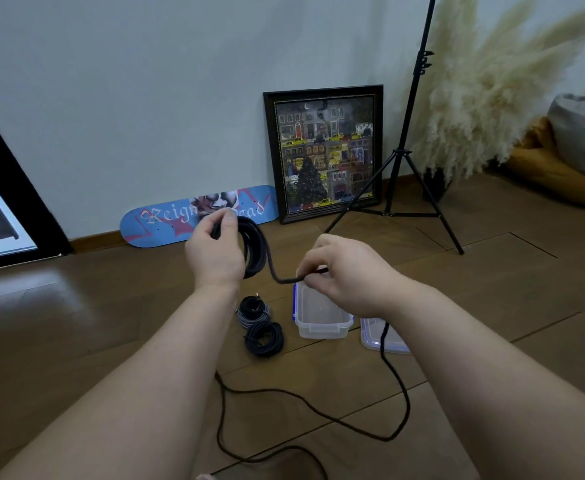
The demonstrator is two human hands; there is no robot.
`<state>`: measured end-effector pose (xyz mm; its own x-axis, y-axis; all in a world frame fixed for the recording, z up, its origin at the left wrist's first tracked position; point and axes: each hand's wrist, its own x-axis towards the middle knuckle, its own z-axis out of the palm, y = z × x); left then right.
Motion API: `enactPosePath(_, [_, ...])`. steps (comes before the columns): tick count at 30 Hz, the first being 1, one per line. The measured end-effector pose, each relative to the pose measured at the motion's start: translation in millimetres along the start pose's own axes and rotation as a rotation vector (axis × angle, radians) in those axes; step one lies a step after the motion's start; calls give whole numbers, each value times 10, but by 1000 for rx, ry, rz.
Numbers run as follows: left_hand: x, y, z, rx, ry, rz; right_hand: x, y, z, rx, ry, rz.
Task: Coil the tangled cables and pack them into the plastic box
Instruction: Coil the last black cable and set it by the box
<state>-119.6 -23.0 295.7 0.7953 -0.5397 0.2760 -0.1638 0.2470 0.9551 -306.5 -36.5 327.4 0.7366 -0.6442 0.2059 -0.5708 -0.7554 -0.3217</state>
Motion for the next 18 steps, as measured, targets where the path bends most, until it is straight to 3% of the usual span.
enactPosePath(5, [-109,44,71,60,-209,55,30,-70,-183,688,-50,-10])
enactPosePath(7, [-142,53,111,22,-295,22,45,-53,-170,818,-6,39])
enactPosePath(14, [-362,170,269,-182,-488,-149,168,16,39,669,357,258])
enactPosePath(18, [-413,166,294,-149,-458,-157,136,57,14,443,389,400])
